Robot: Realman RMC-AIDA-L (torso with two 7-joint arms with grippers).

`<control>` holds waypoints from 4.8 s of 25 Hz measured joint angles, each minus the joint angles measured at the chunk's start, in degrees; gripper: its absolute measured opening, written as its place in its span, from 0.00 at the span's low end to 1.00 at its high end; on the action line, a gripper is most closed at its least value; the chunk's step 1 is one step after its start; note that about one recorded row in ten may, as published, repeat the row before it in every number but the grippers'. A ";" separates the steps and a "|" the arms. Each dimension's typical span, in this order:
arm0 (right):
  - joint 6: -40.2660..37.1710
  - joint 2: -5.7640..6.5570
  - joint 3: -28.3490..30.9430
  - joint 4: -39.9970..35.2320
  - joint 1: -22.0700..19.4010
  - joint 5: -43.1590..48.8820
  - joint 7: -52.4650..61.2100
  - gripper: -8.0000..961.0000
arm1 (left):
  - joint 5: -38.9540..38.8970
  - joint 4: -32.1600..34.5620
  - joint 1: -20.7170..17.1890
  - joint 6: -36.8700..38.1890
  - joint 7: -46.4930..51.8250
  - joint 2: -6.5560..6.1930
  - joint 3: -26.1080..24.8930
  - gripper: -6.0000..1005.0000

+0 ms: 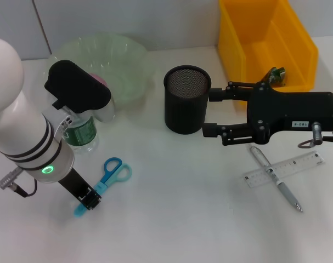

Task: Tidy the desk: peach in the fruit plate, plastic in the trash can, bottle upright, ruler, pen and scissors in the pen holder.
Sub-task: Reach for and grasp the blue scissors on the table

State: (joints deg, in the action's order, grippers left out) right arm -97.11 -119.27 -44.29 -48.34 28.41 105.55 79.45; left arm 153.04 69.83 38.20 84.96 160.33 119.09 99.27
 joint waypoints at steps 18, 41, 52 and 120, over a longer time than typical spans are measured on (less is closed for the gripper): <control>-0.18 0.08 0.09 -0.26 -0.31 0.00 0.00 0.86 | -1.70 0.52 -0.36 -0.27 -0.22 -0.09 -0.66 0.36; -0.31 0.09 -0.34 -0.53 -0.21 0.00 0.62 0.86 | -1.34 -1.76 0.25 -0.58 0.71 0.00 -0.61 0.49; -0.25 0.03 -0.39 -0.53 -0.10 0.00 0.62 0.86 | -1.87 -1.74 0.77 0.16 -0.17 -0.03 -1.51 0.46; -2.01 0.00 -2.74 -4.30 -4.30 -4.04 -2.79 0.86 | 0.06 1.52 0.56 4.95 4.60 0.09 0.66 0.54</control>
State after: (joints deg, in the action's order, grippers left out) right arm -99.12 -119.27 -47.03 -52.64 24.11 101.51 76.67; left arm 153.11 71.35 38.76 89.91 164.93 119.18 99.93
